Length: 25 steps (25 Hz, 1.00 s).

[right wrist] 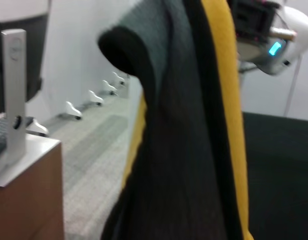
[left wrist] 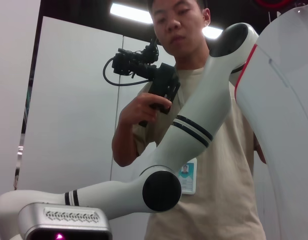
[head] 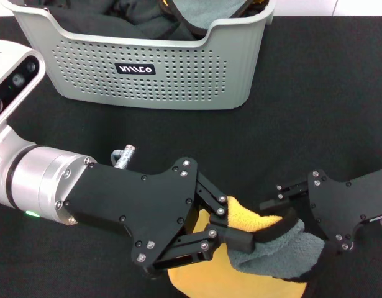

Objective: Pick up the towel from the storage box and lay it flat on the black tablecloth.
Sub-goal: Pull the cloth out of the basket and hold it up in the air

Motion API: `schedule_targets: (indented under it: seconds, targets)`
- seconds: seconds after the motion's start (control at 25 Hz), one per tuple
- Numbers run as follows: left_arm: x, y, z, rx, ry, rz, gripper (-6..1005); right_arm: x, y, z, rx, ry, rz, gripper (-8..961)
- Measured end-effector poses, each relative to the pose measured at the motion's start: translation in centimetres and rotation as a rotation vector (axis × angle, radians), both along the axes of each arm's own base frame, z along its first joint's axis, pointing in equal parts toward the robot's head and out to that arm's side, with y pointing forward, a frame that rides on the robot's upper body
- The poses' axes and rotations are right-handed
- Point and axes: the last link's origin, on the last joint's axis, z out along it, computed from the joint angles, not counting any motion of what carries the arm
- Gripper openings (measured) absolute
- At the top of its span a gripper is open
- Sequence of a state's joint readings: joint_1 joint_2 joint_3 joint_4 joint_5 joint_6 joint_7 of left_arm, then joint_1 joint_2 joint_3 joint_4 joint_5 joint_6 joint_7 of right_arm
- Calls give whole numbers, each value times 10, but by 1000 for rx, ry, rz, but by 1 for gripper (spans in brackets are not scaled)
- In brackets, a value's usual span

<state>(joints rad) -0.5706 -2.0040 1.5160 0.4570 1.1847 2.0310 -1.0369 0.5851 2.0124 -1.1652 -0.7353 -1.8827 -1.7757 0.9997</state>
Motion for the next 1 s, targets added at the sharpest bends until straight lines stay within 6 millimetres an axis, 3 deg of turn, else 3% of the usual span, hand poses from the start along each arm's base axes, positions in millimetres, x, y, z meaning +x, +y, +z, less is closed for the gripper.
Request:
schedule_targets:
  seconds: [0.48,1.0]
  targets:
    - [0,2,2,20,-15,14,71,9,3,-1,31,-42,-21,437]
    - [-1,1,2,19,-15,22,75,12,7,7,62,-36,-44,273]
